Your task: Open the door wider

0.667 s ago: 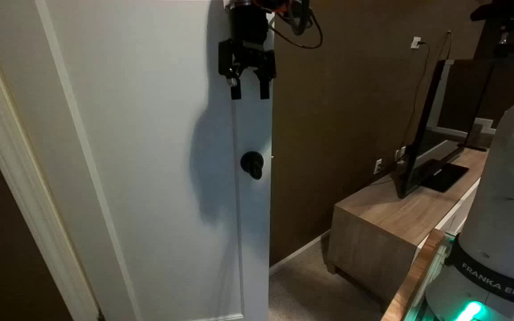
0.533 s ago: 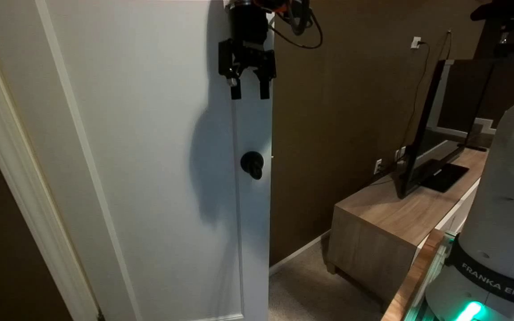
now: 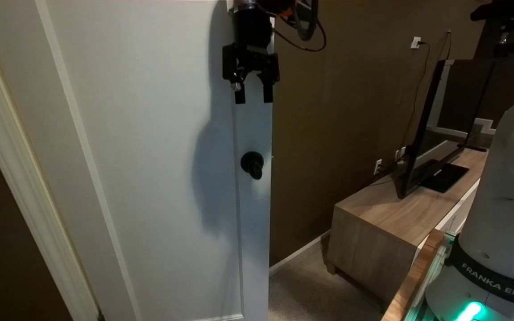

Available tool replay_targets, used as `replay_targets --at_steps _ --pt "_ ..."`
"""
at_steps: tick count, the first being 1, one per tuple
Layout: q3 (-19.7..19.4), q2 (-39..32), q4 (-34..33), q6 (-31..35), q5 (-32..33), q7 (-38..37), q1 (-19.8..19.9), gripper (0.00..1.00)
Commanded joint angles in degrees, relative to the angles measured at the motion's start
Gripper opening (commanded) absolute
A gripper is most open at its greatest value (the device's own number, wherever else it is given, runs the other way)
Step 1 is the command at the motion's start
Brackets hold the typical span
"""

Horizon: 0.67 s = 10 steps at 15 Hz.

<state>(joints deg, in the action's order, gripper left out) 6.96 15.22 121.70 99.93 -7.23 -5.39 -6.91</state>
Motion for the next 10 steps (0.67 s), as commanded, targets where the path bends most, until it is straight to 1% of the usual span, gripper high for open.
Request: replay_targets --at_steps 1,3,5,8,10 --pt "-1.9 11.5 13.3 6.5 -2.4 3.5 0.5 1.00" --pt "-3.9 17.0 19.5 10.4 -3.9 4.5 1.1 1.00" --pt "-7.3 21.9 24.4 13.4 -5.6 6.7 2.1 1.00" --pt "-13.7 25.6 26.3 16.9 -6.0 14.6 3.7 1.00" --pt "-19.1 26.3 24.9 16.7 -6.8 22.3 3.6 1.00"
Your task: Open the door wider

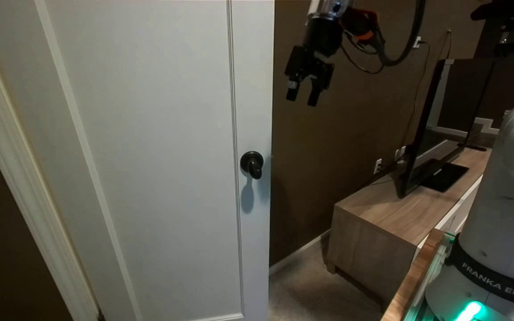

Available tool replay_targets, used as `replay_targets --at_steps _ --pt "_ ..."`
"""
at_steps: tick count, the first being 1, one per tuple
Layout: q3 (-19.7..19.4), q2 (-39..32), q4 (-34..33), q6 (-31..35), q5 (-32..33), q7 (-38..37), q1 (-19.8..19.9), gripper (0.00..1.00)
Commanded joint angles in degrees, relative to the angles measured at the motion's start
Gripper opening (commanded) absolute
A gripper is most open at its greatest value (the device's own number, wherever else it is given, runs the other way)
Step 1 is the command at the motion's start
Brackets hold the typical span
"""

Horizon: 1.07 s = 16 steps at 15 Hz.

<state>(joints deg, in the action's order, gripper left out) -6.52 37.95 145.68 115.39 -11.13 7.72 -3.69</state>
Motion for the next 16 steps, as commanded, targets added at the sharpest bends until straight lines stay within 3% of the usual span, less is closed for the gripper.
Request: replay_targets --at_steps 1,2,4,9,16 --pt "-8.5 3.2 -0.4 -0.4 -3.9 12.7 0.0 1.00" --pt "-4.3 1.8 -0.3 0.0 -1.6 7.3 1.2 1.00" --pt "-5.9 2.1 -0.4 -0.1 -1.8 8.8 1.7 1.00" --pt "-4.0 1.7 -0.3 -0.1 -1.7 8.0 1.4 1.00" --pt "-14.7 -8.2 -7.5 -2.8 -12.8 9.2 2.6 1.00"
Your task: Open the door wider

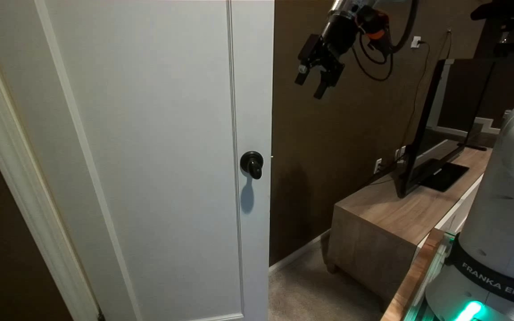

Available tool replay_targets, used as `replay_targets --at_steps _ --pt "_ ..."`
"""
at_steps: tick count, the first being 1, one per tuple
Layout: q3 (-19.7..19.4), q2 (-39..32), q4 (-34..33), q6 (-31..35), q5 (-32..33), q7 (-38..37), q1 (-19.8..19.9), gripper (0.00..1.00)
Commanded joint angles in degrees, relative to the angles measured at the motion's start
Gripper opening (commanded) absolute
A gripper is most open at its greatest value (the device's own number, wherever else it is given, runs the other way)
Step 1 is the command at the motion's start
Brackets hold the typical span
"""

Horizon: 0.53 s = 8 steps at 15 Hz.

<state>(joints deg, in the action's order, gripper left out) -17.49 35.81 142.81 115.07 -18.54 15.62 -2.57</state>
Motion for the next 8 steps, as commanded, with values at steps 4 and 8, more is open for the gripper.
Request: replay_targets --at_steps 4,8 --pt "-8.0 -12.7 -8.7 -1.0 -16.3 5.2 1.3 1.00" --pt "-6.2 -19.2 -14.1 0.6 -28.6 6.6 2.1 1.00"
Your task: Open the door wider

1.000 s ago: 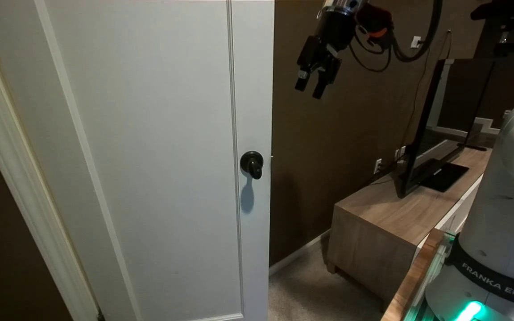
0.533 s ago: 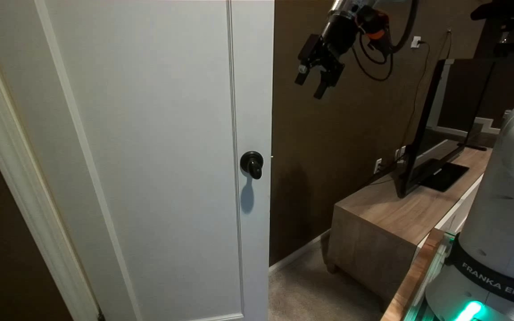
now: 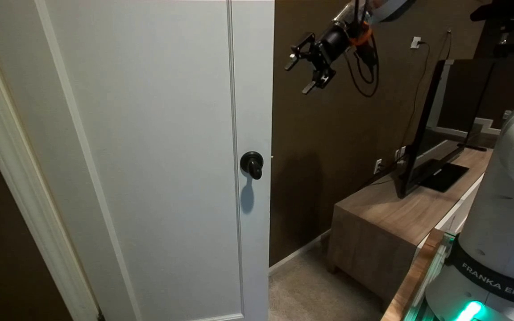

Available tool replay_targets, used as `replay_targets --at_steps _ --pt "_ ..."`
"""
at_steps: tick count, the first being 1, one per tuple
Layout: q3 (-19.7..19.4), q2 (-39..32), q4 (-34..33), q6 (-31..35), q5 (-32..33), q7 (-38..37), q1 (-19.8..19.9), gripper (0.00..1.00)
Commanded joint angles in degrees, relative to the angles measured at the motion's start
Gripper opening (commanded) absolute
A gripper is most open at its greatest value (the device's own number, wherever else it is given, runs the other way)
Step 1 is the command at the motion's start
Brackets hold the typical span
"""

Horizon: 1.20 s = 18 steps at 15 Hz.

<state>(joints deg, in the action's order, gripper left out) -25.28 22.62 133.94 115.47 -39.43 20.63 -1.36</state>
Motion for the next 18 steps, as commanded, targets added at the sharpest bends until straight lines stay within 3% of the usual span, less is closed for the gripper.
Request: replay_targets --at_steps 1,6,18 --pt "2.5 -7.3 -6.4 0.7 -9.7 1.7 1.6 1.00" --pt "6.0 -12.6 -11.0 -1.0 -15.7 3.4 3.7 1.00" --pt "11.3 -16.1 -14.0 -18.7 -12.2 7.7 7.0 1.00"
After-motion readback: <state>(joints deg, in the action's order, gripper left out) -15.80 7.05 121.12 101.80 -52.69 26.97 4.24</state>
